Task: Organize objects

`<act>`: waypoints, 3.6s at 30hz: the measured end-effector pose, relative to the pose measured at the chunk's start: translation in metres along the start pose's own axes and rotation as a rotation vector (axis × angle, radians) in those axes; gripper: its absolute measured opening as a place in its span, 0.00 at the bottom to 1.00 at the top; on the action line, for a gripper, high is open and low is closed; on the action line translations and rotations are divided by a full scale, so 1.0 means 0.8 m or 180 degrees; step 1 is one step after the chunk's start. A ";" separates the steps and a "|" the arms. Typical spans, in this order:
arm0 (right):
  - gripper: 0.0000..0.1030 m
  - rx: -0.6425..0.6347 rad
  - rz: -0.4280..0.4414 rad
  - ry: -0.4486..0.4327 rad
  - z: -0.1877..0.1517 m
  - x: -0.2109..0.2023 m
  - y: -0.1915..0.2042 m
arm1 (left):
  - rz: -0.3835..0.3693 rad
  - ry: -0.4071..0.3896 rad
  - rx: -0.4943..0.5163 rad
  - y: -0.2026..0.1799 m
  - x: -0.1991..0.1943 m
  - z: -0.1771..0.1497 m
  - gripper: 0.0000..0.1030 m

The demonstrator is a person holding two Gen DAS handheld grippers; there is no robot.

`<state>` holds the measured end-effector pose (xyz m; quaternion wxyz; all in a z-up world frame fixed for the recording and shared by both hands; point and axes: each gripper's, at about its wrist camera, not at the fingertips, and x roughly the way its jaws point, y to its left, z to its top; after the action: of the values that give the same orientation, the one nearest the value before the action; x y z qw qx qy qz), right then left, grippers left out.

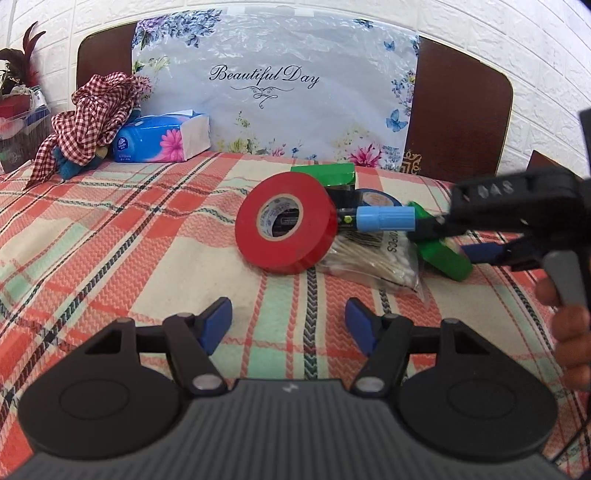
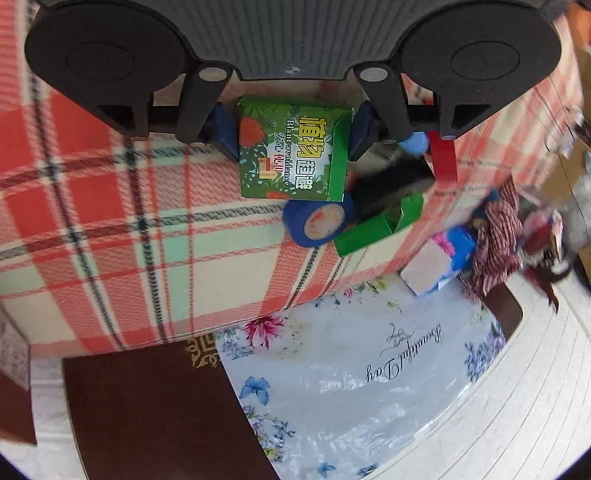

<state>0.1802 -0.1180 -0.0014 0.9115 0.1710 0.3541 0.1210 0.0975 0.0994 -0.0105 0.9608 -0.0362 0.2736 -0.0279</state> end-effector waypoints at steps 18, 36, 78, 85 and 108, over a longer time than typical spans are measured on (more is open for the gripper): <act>0.68 -0.0809 -0.0952 -0.0402 -0.171 -0.227 -0.084 | -0.0260 0.0262 0.0337 -0.067 -0.024 0.020 0.61; 0.62 -0.1121 -0.0792 -0.0285 -0.154 -0.208 -0.095 | -0.1826 0.1336 0.0861 -0.263 -0.023 0.004 0.55; 0.73 -0.0811 -0.0620 -0.1002 -0.100 -0.209 -0.120 | -0.0670 0.0768 0.0391 -0.124 -0.038 0.002 0.64; 0.73 -0.1171 -0.0239 -0.0493 -0.116 -0.163 -0.026 | 0.0316 0.0540 0.0038 0.001 -0.027 0.018 0.64; 0.26 -0.2505 -0.0298 -0.0226 -0.034 0.004 0.184 | 0.0352 -0.0161 -0.0787 0.118 -0.027 0.002 0.77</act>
<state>0.1491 0.0233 0.0359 0.9236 -0.2036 0.2563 0.1997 0.0834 0.1952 -0.0061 0.9556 -0.1399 0.2522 0.0600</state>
